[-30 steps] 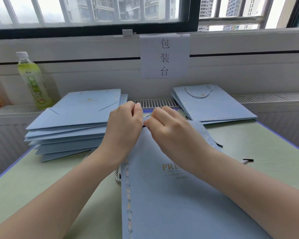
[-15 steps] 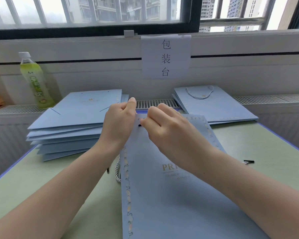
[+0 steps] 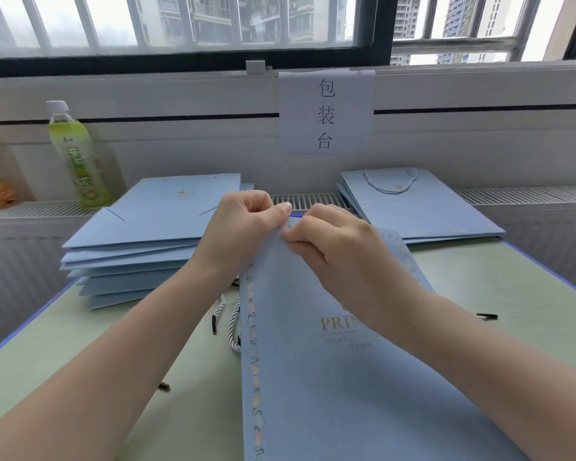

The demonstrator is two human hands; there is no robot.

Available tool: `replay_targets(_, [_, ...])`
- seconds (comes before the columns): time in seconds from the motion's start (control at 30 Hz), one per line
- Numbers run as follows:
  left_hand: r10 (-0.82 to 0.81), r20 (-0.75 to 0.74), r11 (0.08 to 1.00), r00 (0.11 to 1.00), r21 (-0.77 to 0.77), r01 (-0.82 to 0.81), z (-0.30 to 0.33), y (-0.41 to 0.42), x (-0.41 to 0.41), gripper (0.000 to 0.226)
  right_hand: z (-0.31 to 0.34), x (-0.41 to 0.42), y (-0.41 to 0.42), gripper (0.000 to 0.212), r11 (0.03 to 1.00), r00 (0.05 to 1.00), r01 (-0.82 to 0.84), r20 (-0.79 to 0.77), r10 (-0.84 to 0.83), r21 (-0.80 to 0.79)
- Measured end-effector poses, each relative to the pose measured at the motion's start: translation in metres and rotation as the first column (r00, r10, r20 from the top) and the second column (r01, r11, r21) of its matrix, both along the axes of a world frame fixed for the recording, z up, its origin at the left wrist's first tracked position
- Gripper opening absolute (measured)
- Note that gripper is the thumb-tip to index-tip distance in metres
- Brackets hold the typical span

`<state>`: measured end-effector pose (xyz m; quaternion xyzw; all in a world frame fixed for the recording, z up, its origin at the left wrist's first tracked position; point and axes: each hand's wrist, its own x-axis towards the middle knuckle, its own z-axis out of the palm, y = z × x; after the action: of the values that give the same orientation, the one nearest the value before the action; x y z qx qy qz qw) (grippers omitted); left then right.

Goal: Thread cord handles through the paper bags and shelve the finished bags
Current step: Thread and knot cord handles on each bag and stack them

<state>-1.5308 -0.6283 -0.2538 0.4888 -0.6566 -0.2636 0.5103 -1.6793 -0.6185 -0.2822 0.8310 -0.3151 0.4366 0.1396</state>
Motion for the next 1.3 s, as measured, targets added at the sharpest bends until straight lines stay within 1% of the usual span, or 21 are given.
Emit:
replay_targets(0.07, [-0.012,-0.009,1.0,1.0,0.004,0.012,0.002,0.002,-0.001,0.037,-0.001,0.001,0.0,0.004,0.997,0.993,-0.051,0.112,0.043,0.066])
replay_targets(0.13, [-0.025,-0.033,1.0,0.999,0.011,0.025,0.004,0.004,-0.002,0.037,-0.002,0.003,0.0,0.003,0.992,0.986,-0.069,0.16,0.052,0.105])
replay_targets(0.23, [-0.048,-0.072,0.998,0.996,0.025,0.05,0.004,0.005,-0.002,0.047,-0.004,0.005,0.0,0.005,0.979,0.973,-0.097,0.226,0.056,0.177])
replay_targets(0.37, [-0.093,-0.097,0.994,0.991,0.049,0.098,0.002,0.003,0.001,0.064,-0.003,0.005,0.0,0.005,0.943,0.938,-0.174,0.341,0.071,0.282])
replay_targets(0.43, [-0.093,-0.082,0.994,0.992,0.045,0.097,0.001,0.003,0.001,0.07,-0.003,0.004,0.001,0.004,0.942,0.936,-0.175,0.345,0.069,0.286])
replay_targets(0.5, [-0.068,-0.065,0.997,0.996,0.015,0.069,0.001,0.005,-0.001,0.071,-0.002,0.002,0.0,0.004,0.947,0.947,-0.163,0.313,0.072,0.276])
replay_targets(0.57, [-0.061,-0.053,0.998,0.997,-0.028,0.06,0.002,0.007,-0.002,0.071,0.0,-0.002,0.001,0.008,0.949,0.958,-0.152,0.277,0.073,0.275])
replay_targets(0.67, [-0.024,-0.004,0.995,1.0,-0.096,0.024,0.002,0.006,-0.002,0.066,0.007,-0.012,0.004,0.009,0.931,0.969,-0.117,0.246,0.03,0.345])
replay_targets(0.73, [0.059,0.113,0.983,0.992,-0.179,-0.038,-0.001,0.002,0.001,0.061,0.011,-0.02,0.001,0.008,0.908,0.967,-0.084,0.254,-0.025,0.41])
replay_targets(0.77, [0.119,0.194,0.969,0.974,-0.234,-0.072,-0.004,0.0,0.002,0.06,0.013,-0.024,-0.002,0.008,0.891,0.955,-0.093,0.293,-0.047,0.445])
replay_targets(0.8, [0.191,0.28,0.951,0.941,-0.29,-0.107,-0.006,-0.001,0.003,0.058,0.015,-0.028,-0.005,0.009,0.871,0.933,-0.126,0.355,-0.059,0.475])
replay_targets(0.83, [0.268,0.37,0.93,0.889,-0.34,-0.138,-0.008,-0.001,0.004,0.056,0.018,-0.031,-0.007,0.01,0.856,0.901,-0.172,0.429,-0.064,0.488])
replay_targets(0.87, [0.332,0.464,0.917,0.821,-0.365,-0.164,-0.008,0.001,0.004,0.053,0.021,-0.034,-0.008,0.01,0.85,0.862,-0.212,0.502,-0.07,0.483])
replay_targets(0.9, [0.376,0.558,0.913,0.74,-0.358,-0.194,-0.007,0.003,0.003,0.051,0.026,-0.037,-0.009,0.01,0.855,0.818,-0.241,0.57,-0.076,0.46])
replay_targets(0.97, [0.398,0.719,0.917,0.57,-0.29,-0.275,-0.005,0.006,0.001,0.05,0.033,-0.043,-0.008,0.011,0.887,0.721,-0.272,0.689,-0.069,0.374])
replay_targets(1.0, [0.387,0.765,0.916,0.515,-0.256,-0.308,-0.005,0.007,0.0,0.051,0.036,-0.045,-0.007,0.012,0.905,0.679,-0.273,0.732,-0.059,0.326])
replay_targets(1.07, [0.373,0.812,0.909,0.449,-0.225,-0.35,-0.005,0.009,-0.002,0.05,0.039,-0.047,-0.007,0.015,0.93,0.628,-0.258,0.777,-0.043,0.26])
replay_targets(1.17, [0.382,0.855,0.888,0.351,-0.235,-0.395,-0.002,0.014,-0.003,0.041,0.038,-0.044,-0.006,0.016,0.934,0.633,-0.257,0.773,-0.03,0.247])
replay_targets(1.23, [0.386,0.889,0.874,0.246,-0.268,-0.404,0.001,0.018,-0.002,0.031,0.034,-0.04,-0.005,0.017,0.91,0.678,-0.287,0.734,-0.027,0.299])
replay_targets(1.27, [0.405,0.89,0.864,0.211,-0.297,-0.406,0.002,0.019,-0.002,0.028,0.033,-0.038,-0.004,0.017,0.886,0.701,-0.317,0.713,-0.021,0.337])
replay_targets(1.3, [0.435,0.872,0.859,0.226,-0.326,-0.395,0.003,0.02,-0.003,0.028,0.031,-0.036,-0.003,0.018,0.854,0.718,-0.357,0.696,-0.009,0.379])
